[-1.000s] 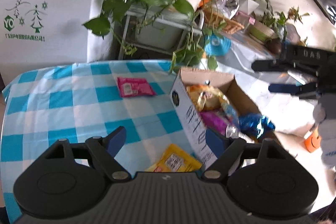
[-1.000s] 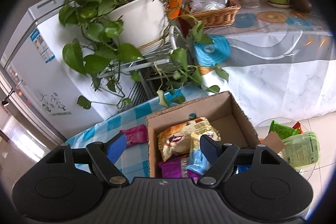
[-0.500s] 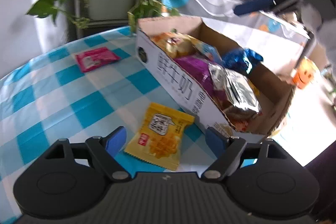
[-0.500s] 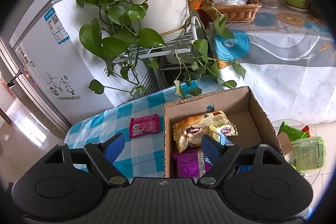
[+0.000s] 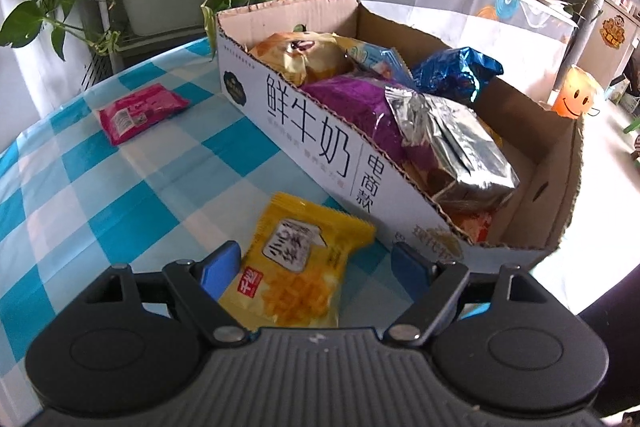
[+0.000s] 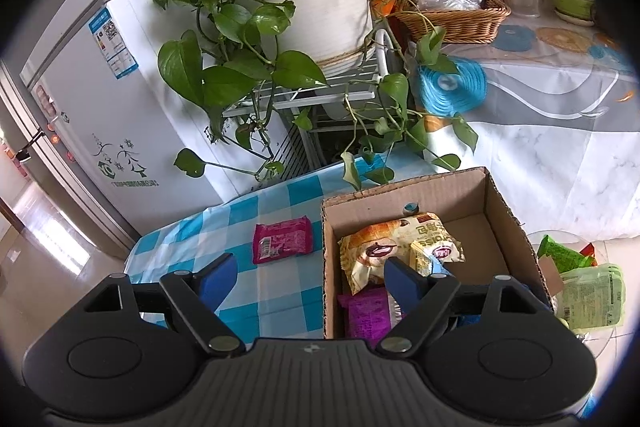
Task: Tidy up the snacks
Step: 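Move the left tool over the yellow waffle pack while the right tool returns to the table, then grasp the yellow waffle pack with the left gripper while the right gripper grasps the pink wrapper, then carry both packs over the cardboard box and open both grippers to drop them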
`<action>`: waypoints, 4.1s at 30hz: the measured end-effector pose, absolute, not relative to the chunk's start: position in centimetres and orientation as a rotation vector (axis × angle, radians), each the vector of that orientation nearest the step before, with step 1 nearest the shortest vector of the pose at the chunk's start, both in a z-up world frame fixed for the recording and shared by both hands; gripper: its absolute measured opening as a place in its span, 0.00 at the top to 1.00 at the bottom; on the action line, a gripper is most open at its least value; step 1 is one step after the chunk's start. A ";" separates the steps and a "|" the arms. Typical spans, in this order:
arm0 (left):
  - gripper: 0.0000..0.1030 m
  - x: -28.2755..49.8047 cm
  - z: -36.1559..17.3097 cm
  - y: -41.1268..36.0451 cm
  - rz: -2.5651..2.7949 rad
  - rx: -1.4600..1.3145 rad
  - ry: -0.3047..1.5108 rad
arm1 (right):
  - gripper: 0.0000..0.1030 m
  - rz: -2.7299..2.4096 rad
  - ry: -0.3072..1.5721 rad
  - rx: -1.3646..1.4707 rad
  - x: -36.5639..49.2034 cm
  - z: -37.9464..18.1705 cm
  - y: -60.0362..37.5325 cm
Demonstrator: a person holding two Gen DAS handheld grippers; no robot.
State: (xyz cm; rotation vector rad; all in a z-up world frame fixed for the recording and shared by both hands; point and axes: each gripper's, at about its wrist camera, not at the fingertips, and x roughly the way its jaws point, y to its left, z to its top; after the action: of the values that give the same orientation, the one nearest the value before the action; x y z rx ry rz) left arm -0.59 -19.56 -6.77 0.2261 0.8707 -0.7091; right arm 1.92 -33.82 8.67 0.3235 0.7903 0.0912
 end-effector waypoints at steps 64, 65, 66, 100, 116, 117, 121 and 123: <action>0.01 2.6 -7.9 -4.2 -0.048 -0.083 0.928 | 0.16 0.080 0.980 0.115 17.4 -4.6 -21.1; 0.01 2.6 -8.0 -4.4 -0.048 -0.066 0.931 | 0.16 0.070 0.981 0.107 17.5 -4.8 -21.1; 0.01 2.6 -8.1 -4.7 -0.048 -0.042 0.930 | 0.16 0.061 0.981 0.092 17.7 -5.0 -21.0; 0.37 1.5 -7.6 -4.1 -0.047 -0.025 0.839 | 0.42 0.259 1.030 -0.063 13.6 -4.4 -17.9; 0.48 -0.6 -7.0 -4.4 -0.112 -0.044 0.809 | 0.42 0.209 1.025 -0.004 6.2 -1.0 -19.0; 0.48 -0.8 -6.9 -4.4 -0.114 -0.042 0.805 | 0.42 0.204 1.019 0.003 5.6 -0.8 -19.1; 0.48 -1.8 -6.4 -4.3 -0.125 -0.040 0.790 | 0.42 0.185 1.004 0.017 3.7 -0.2 -19.3; 0.48 -2.2 -6.3 -4.3 -0.128 -0.037 0.785 | 0.42 0.178 0.998 0.032 2.8 0.0 -19.5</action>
State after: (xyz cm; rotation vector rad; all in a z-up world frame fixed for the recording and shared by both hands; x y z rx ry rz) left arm -2.20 -4.31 -6.35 -0.0372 0.7852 -0.1281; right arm 2.85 -19.47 0.01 0.0321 0.9979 0.1779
